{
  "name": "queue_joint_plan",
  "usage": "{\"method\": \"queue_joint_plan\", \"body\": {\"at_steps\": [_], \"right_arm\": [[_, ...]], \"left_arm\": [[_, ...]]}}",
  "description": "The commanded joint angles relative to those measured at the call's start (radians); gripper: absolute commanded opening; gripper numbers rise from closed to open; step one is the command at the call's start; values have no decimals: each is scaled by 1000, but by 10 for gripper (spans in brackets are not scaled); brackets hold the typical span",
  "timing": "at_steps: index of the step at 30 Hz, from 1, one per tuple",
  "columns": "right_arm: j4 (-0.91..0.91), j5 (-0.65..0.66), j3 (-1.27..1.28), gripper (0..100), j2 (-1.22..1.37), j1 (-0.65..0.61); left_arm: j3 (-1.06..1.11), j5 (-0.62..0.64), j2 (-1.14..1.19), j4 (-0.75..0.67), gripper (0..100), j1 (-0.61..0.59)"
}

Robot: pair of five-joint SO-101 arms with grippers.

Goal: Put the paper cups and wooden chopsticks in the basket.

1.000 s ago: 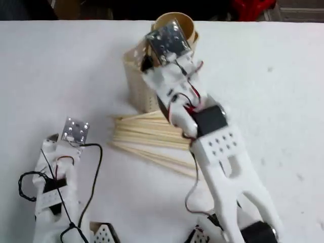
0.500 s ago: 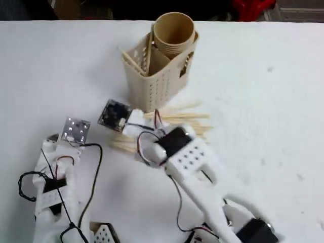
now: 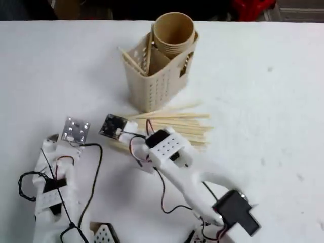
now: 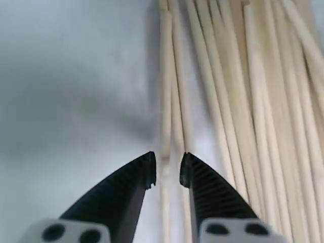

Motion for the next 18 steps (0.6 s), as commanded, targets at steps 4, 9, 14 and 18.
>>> {"method": "queue_joint_plan", "body": {"at_steps": [4,9,14,18], "right_arm": [[-16,15,-9,91,45,35],[-36,15,-12,87,107,68],[-35,15,-12,17,107,67],[-16,6,-6,17,35,70]], "left_arm": [[-2,-5,-19,-18,188,-2],[-2,-5,-19,-18,188,-2],[-2,-5,-19,-18,188,-2],[-2,-5,-19,-18,188,-2]]}}
